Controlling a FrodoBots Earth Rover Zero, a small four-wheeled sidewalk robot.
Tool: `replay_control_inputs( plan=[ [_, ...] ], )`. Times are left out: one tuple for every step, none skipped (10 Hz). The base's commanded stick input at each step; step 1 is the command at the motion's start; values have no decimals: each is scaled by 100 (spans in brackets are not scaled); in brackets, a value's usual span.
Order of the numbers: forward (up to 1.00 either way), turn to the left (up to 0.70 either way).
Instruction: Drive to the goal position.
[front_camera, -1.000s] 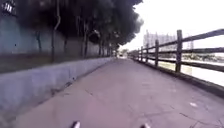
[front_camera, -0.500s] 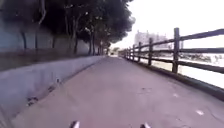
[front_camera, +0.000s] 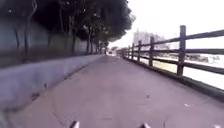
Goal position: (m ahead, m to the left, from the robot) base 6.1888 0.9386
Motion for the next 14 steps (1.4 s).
replay_control_inputs(
  plan=[
    [70,0],
    [70,0],
    [70,0],
    [70,0],
    [70,0],
    [70,0],
    [70,0],
    [70,0],
    [70,-9],
    [70,-35],
    [70,-35],
    [70,-35],
    [70,-35],
    [70,-35]
  ],
)
